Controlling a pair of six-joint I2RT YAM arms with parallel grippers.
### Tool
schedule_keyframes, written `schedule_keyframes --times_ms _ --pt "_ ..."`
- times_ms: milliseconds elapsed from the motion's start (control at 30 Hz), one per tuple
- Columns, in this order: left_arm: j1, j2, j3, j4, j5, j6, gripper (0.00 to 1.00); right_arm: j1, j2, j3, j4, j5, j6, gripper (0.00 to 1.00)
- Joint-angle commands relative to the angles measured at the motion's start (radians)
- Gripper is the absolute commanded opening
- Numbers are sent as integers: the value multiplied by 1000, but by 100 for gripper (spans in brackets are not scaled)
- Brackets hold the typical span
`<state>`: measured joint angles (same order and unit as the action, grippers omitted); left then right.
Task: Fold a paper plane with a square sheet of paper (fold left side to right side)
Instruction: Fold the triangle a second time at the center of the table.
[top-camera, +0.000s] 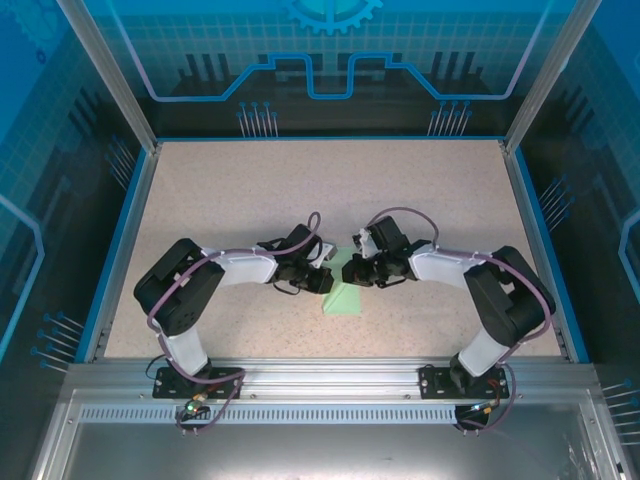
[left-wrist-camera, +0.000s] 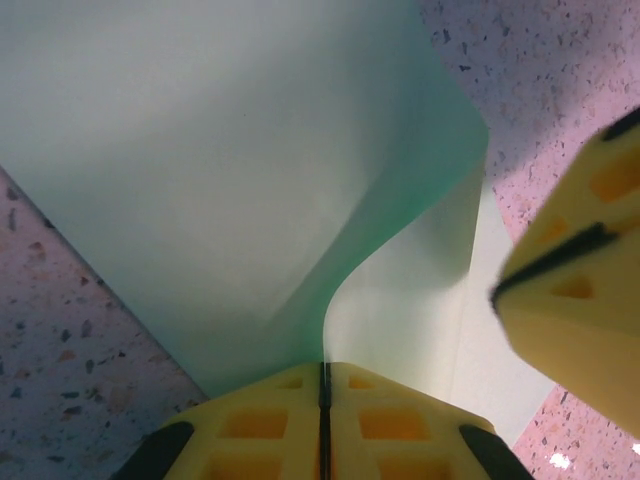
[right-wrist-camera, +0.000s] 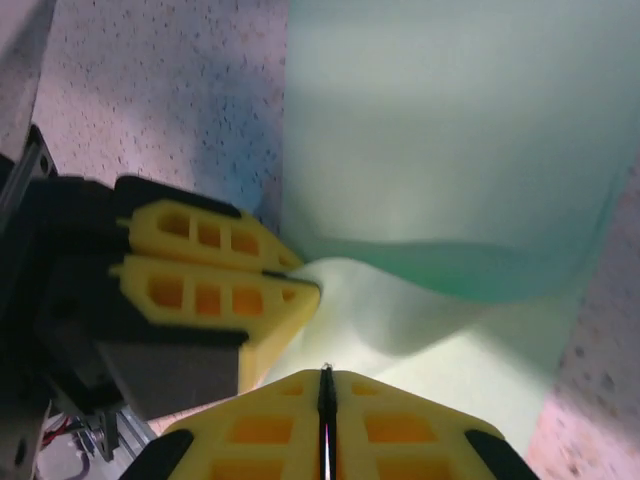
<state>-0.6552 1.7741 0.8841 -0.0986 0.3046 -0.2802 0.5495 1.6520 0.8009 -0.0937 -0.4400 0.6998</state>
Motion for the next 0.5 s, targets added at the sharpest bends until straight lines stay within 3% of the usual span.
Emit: schedule_keyframes --times_ms 0,467 --pt "3 41 6 -24 -5 27 10 10 46 41 22 -25 10 11" --pt "2 44 6 -33 -19 32 10 26 128 73 -73 29 -48 10"
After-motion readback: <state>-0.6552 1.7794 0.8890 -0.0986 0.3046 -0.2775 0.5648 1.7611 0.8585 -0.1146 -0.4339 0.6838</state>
